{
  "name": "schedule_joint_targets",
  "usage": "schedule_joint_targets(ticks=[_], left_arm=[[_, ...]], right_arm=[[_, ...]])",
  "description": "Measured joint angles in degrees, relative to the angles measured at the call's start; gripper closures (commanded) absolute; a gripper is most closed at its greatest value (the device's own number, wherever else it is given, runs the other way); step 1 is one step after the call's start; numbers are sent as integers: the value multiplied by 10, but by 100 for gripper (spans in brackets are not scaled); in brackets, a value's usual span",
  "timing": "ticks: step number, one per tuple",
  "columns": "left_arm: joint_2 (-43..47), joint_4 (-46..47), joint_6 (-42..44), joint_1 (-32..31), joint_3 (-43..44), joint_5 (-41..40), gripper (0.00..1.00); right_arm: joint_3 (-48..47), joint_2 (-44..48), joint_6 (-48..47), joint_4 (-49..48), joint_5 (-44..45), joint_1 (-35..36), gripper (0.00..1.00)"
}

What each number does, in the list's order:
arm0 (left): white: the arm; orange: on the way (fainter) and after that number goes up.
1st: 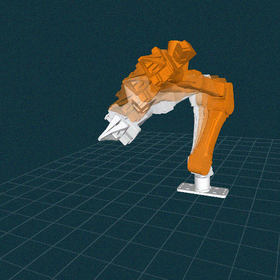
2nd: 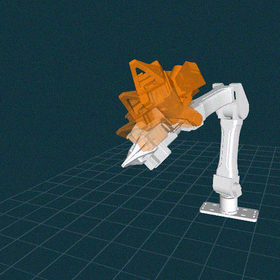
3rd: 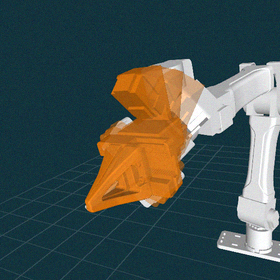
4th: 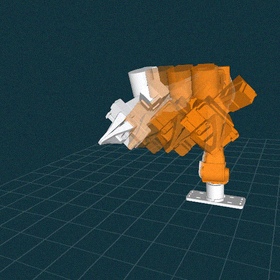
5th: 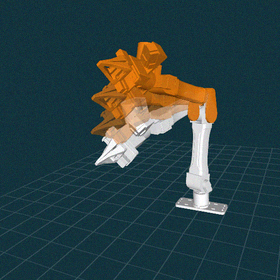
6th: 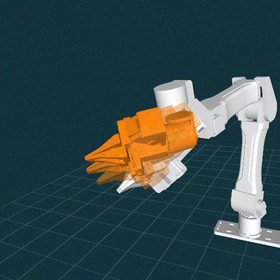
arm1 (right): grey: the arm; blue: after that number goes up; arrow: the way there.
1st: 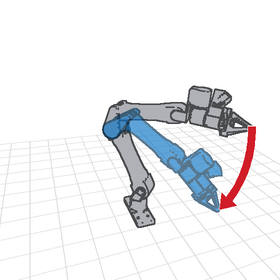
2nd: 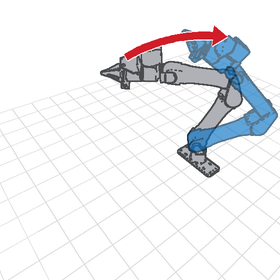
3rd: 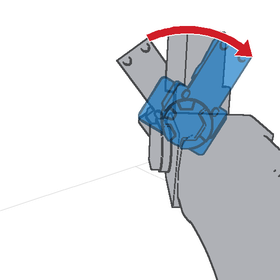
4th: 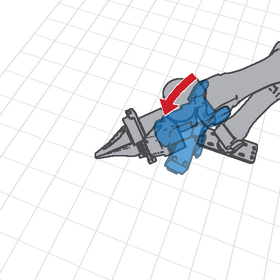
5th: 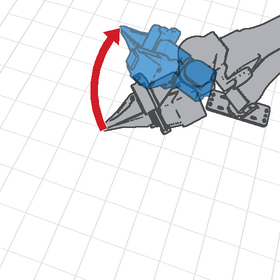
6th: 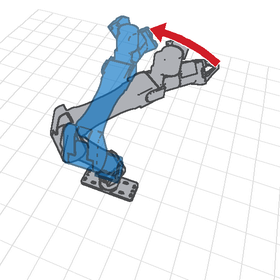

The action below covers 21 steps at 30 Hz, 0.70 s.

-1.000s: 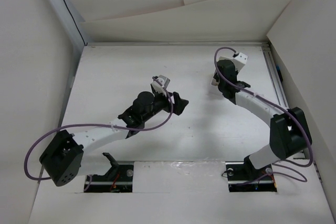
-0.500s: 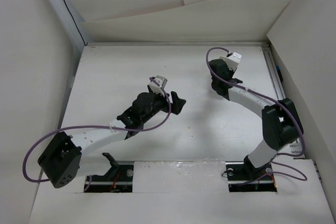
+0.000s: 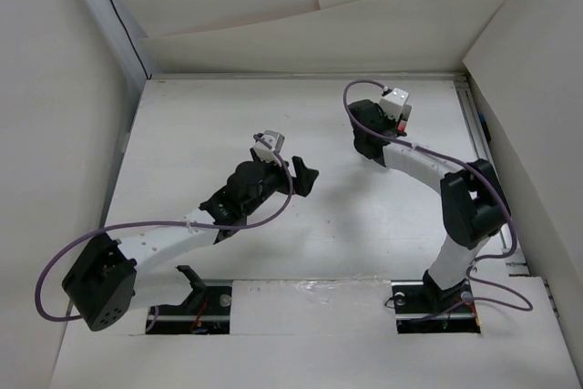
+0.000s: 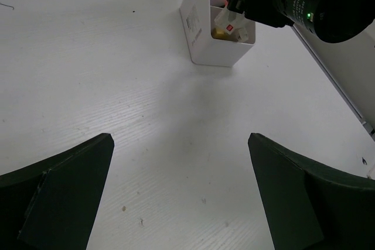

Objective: Sort the stationery into containers
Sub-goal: Place the stationery in the storage box.

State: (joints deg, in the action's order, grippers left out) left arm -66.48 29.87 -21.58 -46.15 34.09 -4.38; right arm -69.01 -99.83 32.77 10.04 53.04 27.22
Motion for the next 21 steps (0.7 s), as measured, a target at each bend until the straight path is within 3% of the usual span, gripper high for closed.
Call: schedule_joint_targets(ticks=[12,21], left_arm=[[14,-15,-8,0,0,-29,0],[24,-23,-10,0,0,-39,0]], right_arm=[[-29,-28,28,50,59,6,74],[-49,-38,44,63,85,18,37]])
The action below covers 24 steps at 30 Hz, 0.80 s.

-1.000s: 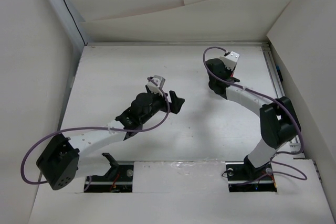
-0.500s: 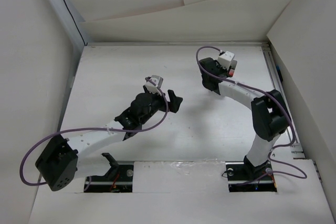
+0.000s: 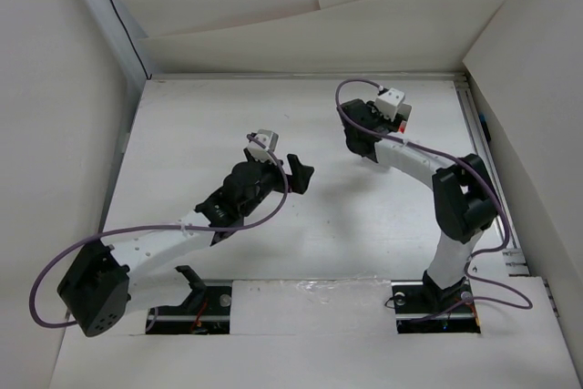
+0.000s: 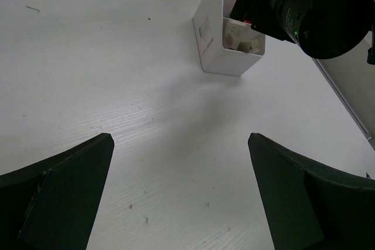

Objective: Sort the stationery into containers
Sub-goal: Place the stationery in the storage box, then reset both arms

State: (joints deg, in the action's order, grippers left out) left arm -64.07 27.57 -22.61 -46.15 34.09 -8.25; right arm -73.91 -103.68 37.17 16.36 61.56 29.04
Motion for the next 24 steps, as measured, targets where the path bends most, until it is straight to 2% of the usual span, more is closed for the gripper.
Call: schedule_joint_targets(ticks=[6,11,14,19,24], left_arm=[[14,-2,-4,0,-1,-5,0],[28,-2,-9,0,-17,-16,0],[39,-2,-15,0,-26,-28,0],[63,-4,-32,0,-35,-50,0],[66,-9,-49,0,-36,-64,0]], right_arm=[[-2,0,7,2,1,8,18],[7,24,8,5,-18,11,8],[47,95,1,-2,-49,17,0],[135,269,-22,-41,-109,41,0],[206,378,-36,-68,-160,54,0]])
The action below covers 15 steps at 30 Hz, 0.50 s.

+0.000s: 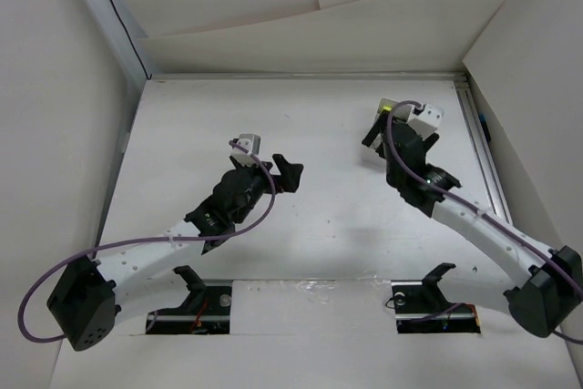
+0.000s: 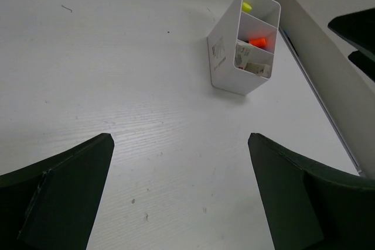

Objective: Sort the stationery into containers
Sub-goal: Reset both arms

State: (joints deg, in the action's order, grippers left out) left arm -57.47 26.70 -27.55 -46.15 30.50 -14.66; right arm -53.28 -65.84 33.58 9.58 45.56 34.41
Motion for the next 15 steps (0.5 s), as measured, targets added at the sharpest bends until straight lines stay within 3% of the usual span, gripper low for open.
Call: schedule_joint_targets(ticks=[6,15], left_arm=[[-6,-10,-18,0,0,-10,0],[-4,-11,-26,13,-2,3,0]], right_arm=[[78,72,-1,6,-38,31,0],[113,156,21,43,-52,44,0]])
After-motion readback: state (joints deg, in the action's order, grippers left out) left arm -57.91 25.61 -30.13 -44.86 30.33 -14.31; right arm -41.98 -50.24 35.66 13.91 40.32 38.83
